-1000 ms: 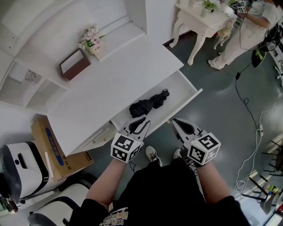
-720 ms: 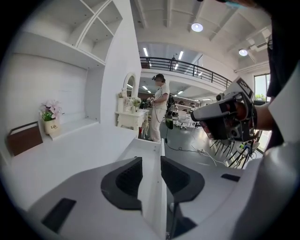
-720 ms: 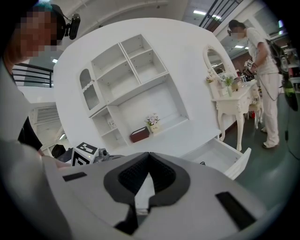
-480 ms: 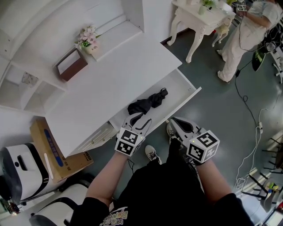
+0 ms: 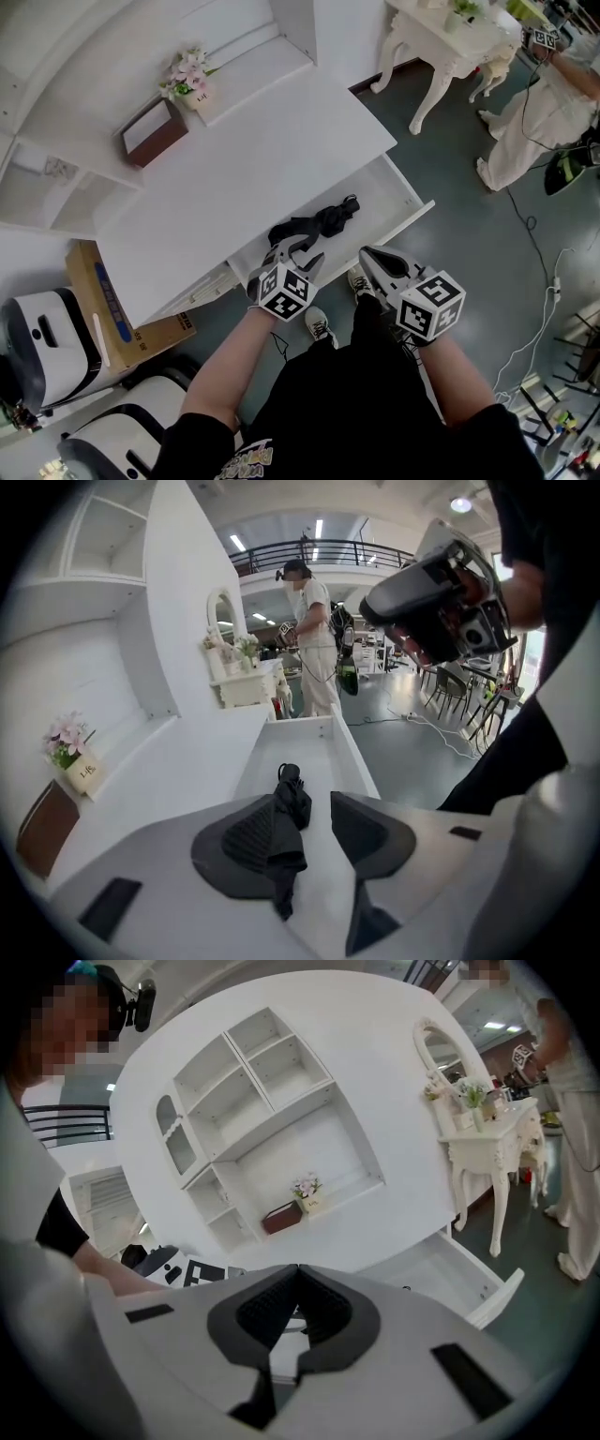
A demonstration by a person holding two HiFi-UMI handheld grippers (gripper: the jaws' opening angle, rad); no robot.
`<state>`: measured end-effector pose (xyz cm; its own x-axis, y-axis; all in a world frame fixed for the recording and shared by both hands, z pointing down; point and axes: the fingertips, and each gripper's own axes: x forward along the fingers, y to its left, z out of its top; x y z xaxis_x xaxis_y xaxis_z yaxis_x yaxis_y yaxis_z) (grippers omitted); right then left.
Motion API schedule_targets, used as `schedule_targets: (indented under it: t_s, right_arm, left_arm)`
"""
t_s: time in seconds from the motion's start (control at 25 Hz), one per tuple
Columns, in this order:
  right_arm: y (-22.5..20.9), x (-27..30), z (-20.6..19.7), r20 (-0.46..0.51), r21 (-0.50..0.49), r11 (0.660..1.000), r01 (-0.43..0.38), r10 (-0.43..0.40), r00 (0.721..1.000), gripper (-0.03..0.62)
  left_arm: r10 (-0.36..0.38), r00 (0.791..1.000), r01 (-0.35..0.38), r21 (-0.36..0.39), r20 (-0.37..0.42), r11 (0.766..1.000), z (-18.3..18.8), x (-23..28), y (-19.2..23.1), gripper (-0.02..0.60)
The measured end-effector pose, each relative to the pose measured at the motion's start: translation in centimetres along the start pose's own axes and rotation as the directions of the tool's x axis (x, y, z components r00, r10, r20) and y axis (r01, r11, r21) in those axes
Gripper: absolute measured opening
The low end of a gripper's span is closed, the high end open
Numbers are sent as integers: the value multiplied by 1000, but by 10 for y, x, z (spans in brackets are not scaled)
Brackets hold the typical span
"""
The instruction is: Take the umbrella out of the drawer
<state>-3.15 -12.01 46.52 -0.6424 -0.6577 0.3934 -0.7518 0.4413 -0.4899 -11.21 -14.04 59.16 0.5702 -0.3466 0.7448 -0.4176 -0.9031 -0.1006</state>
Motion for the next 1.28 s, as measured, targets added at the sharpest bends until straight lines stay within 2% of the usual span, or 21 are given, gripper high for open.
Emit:
schedule_targets:
  t_s: [0.24, 0.44, 0.64, 0.8, 0.88, 1.28]
  right_arm:
    - [-30, 9, -6, -39, 21, 1000, 1, -1, 999, 2]
    - [-53, 13, -16, -81, 35, 999, 9, -6, 997, 2]
    - [-68, 17, -25, -111, 65, 998, -2, 9, 994, 2]
    - [-78, 22, -29, -135, 76, 997, -22, 32, 990, 2]
    - [-82, 26, -32, -146, 80, 996, -33, 45, 988, 2]
    - [-104, 39, -37, -182, 108, 993, -54, 73, 981, 2]
  left_arm:
    - [-7, 997, 5, -30, -77, 1000, -19, 38, 12, 173]
    - [-20, 989, 17, -22, -145, 1000, -33, 67, 20, 190]
    - [-25, 978, 38, 57, -207, 998, -42, 94, 18, 199]
    - [7, 962, 36, 152, -274, 988, -52, 113, 20, 209]
    - [18, 955, 35, 172, -297, 984, -58, 120, 21, 220]
    - [24, 947, 14, 115, -321, 993, -65, 143, 35, 222]
